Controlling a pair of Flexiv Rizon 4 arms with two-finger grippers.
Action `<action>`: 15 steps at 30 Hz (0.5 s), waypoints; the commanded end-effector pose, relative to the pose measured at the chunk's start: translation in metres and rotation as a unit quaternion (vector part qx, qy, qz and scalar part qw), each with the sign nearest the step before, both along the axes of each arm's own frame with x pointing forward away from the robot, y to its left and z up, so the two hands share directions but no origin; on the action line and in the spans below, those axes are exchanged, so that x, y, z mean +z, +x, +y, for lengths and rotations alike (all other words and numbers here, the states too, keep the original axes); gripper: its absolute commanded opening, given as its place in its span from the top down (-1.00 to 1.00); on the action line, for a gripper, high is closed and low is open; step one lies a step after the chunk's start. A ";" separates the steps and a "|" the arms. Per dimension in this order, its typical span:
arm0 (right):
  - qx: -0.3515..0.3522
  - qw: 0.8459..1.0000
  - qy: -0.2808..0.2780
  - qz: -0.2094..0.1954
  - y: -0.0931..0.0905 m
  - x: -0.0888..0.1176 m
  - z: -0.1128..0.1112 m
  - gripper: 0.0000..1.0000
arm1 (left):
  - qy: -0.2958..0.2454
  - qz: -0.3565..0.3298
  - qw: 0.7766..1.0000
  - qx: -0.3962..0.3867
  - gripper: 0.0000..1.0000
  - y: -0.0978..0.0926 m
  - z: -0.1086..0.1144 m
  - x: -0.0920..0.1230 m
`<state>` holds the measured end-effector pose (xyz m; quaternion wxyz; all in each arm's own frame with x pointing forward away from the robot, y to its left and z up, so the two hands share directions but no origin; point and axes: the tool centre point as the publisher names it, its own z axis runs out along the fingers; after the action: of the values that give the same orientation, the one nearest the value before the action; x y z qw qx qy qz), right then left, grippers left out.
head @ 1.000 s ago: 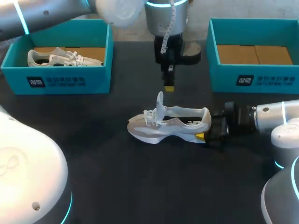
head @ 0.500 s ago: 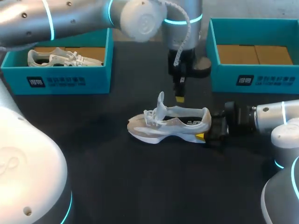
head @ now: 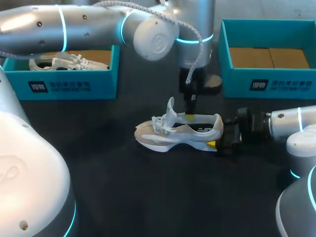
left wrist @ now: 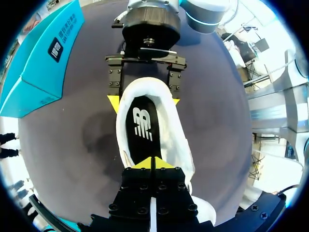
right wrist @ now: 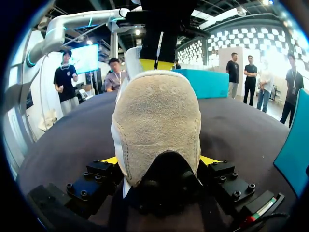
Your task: Take the shoe out of the shoebox, open the shoe tongue, remove and reinsert the insole, then place the shoe into the shoebox
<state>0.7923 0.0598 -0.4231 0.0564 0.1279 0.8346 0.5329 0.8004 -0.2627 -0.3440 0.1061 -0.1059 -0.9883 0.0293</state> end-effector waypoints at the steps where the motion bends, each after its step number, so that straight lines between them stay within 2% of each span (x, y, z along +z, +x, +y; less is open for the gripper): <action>1: 0.000 1.000 -0.002 0.001 0.000 0.001 0.001 1.00 | 0.000 0.007 1.000 -0.004 1.00 -0.001 -0.002 -0.014; 8: 0.000 1.000 -0.002 0.001 0.000 0.001 0.001 1.00 | 0.008 0.019 1.000 -0.013 1.00 -0.016 0.003 -0.032; 15: 0.000 1.000 -0.002 0.001 0.000 0.001 0.001 1.00 | 0.009 0.030 0.999 -0.012 1.00 -0.023 0.009 -0.040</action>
<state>0.7925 0.0601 -0.4228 0.0563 0.1278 0.8345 0.5331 0.7767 -0.2573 -0.3801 0.1362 -0.1151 -0.9838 0.0177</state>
